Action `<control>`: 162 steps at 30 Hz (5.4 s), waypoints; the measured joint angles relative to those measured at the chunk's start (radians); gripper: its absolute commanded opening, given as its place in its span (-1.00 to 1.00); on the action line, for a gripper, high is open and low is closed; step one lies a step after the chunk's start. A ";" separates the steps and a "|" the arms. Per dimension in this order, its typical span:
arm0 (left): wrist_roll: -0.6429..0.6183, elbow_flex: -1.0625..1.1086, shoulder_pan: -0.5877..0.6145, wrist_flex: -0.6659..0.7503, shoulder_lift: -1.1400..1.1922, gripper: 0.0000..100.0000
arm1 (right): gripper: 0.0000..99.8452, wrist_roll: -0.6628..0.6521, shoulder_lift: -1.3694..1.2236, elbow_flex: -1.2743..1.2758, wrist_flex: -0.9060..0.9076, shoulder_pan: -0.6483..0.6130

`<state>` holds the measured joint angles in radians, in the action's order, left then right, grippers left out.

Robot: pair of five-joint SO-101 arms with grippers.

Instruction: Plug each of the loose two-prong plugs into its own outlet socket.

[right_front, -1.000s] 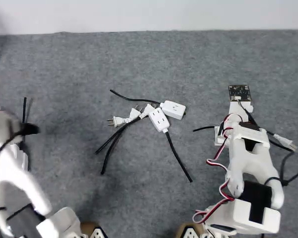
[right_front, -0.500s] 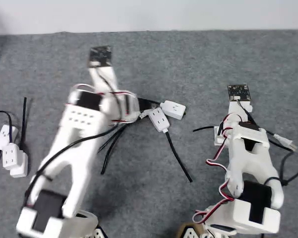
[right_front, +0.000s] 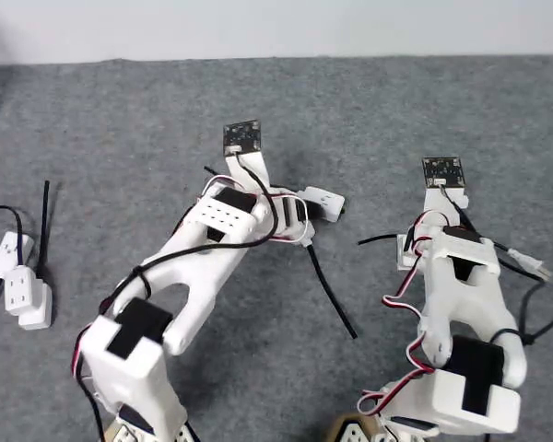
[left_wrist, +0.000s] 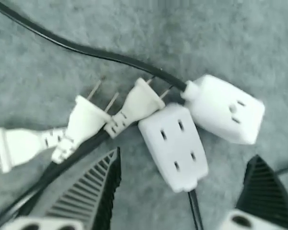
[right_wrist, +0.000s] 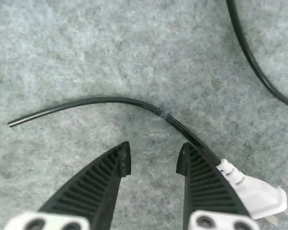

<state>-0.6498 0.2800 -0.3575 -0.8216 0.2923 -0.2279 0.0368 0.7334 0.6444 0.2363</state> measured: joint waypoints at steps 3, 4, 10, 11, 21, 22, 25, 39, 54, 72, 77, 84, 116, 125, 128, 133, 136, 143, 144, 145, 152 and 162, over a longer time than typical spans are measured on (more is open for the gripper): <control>-0.011 0.000 -0.002 0.061 0.057 -0.24 | -0.65 0.000 0.000 0.000 0.000 0.000; -0.012 -0.003 -0.002 0.063 0.072 -0.24 | -0.65 0.000 0.000 0.000 0.000 0.000; -0.012 -0.166 -0.002 -0.069 0.198 -0.40 | -0.65 0.000 0.000 0.000 0.000 0.000; -0.012 -0.207 0.000 -0.107 0.227 -0.43 | -0.65 0.000 0.000 0.000 0.000 0.000; -0.017 -0.755 0.006 -0.540 0.539 -0.89 | -0.65 0.000 0.000 0.000 0.000 0.000; -0.017 -0.807 0.005 -0.582 0.568 -0.91 | -0.65 0.000 0.000 0.000 0.000 0.000; -0.017 -0.956 0.005 -0.727 0.632 -0.96 | -0.65 0.000 0.000 0.000 0.000 0.000; 0.017 -0.950 0.021 -0.902 0.431 -0.97 | -0.65 0.000 0.000 0.000 0.000 0.000; 0.302 -0.703 0.382 -0.905 0.052 -0.97 | -0.65 0.000 0.000 0.000 0.000 0.000; 0.862 -0.669 1.088 -0.908 0.021 -0.97 | -0.65 0.000 0.000 0.000 0.000 0.000; 0.945 -0.669 1.166 -0.908 0.021 -0.97 | -0.65 0.000 0.000 0.000 0.000 0.000; 0.991 -0.669 1.191 -0.812 0.021 -0.57 | -0.65 0.000 0.000 0.000 0.000 0.000; 1.068 0.000 1.356 -0.700 0.003 -0.13 | -0.65 -0.184 0.000 -0.255 0.258 -0.310; 1.289 0.117 1.608 -0.592 -0.005 -0.13 | -0.65 -0.387 -0.040 -0.591 0.477 -0.569; 1.327 0.195 1.646 -0.497 -0.043 -0.13 | -0.66 -0.488 -0.132 -0.657 0.497 -0.641; 1.333 0.316 1.665 -0.342 -0.078 -0.13 | -0.66 -0.591 -0.301 -0.801 0.585 -0.686; 1.332 0.334 1.665 -0.324 -0.086 -0.13 | -0.66 -0.641 -0.373 -0.885 0.680 -0.715; 1.333 0.336 1.668 -0.322 -0.086 -0.13 | -0.65 -0.747 -0.465 -1.030 0.825 -0.876; 1.333 0.336 1.668 -0.322 -0.086 -0.13 | -0.65 -0.756 -0.488 -1.056 0.825 -0.891; 1.333 0.336 1.668 -0.322 -0.086 -0.13 | -0.65 -0.761 -0.519 -1.082 0.825 -0.901; 1.335 0.336 1.668 -0.322 -0.086 -0.13 | -0.66 -0.767 -0.786 -1.315 0.825 -0.888; 1.335 0.336 1.668 -0.322 -0.086 -0.13 | -0.66 -0.816 -1.083 -1.737 0.984 -0.850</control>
<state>0.6851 0.6160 1.3103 -1.1439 0.2064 -1.0441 -1.0464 -1.0035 1.6280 -0.6137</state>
